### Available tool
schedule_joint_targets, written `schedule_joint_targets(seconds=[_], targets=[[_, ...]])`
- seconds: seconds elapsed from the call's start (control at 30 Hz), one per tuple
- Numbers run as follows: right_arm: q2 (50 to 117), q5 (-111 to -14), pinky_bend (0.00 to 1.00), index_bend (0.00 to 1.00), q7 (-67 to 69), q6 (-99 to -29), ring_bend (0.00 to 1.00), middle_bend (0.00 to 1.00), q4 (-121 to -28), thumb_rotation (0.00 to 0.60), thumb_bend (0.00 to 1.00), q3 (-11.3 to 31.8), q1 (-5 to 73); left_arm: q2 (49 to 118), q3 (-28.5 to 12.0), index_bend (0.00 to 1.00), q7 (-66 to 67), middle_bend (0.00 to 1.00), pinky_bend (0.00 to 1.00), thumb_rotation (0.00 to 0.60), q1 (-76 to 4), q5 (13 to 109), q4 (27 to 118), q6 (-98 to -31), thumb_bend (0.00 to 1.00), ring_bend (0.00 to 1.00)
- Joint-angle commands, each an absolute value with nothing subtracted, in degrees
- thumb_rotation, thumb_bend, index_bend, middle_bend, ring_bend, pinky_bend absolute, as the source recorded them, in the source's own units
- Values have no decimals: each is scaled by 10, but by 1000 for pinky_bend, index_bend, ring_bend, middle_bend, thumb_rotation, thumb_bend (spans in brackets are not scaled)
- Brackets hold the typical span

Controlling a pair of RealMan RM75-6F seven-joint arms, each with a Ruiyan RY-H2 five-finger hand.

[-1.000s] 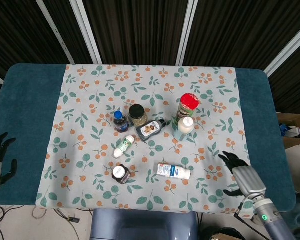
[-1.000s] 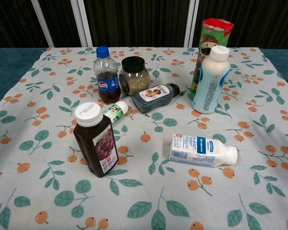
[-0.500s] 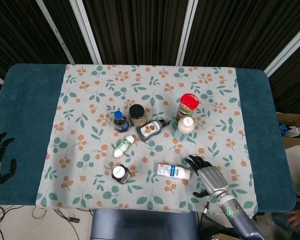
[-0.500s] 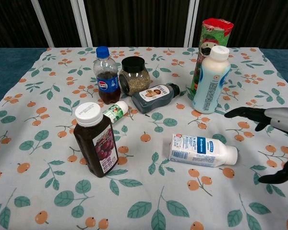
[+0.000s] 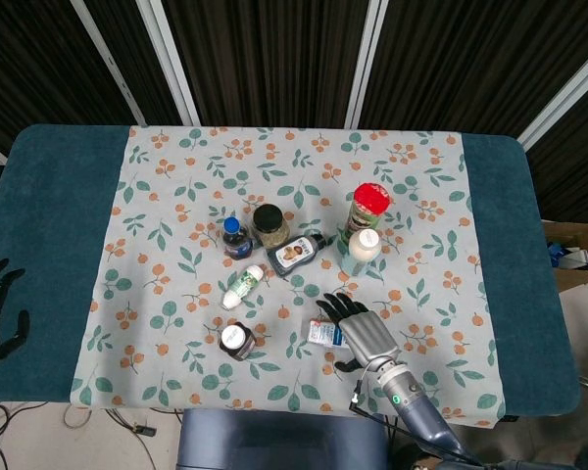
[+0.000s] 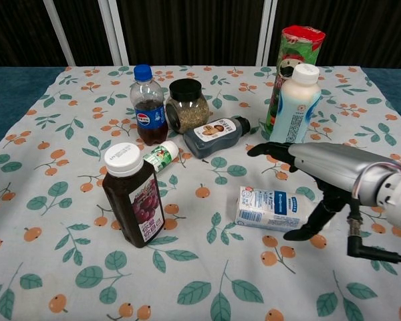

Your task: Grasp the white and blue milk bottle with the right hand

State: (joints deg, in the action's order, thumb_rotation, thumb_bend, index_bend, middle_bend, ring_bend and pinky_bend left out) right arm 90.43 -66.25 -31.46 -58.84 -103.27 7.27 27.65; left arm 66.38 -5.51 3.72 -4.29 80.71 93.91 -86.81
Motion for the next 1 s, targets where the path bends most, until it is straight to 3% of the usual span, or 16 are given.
schedule_joint_targets(seconds=[0.03,0.27,0.6,1.0], targets=[[914,-646,198,131,-327,-587,50,130,-1029,600,180,78,288,663,-56,162,39,65,42,600,-43,804,941,-867,503,83],[928,-611,198,150,-347,-580,89,162,-1025,600,182,75,307,662,-57,160,42,65,42,600,-43,799,945,-864,503,85],[946,-579,198,174,-352,-593,225,273,-1011,600,248,73,319,658,-58,151,41,62,44,600,-43,785,956,-855,503,92],[943,-555,199,240,-340,-599,281,320,-1007,600,325,62,322,656,-59,151,48,62,44,600,-44,780,960,-851,503,92]])
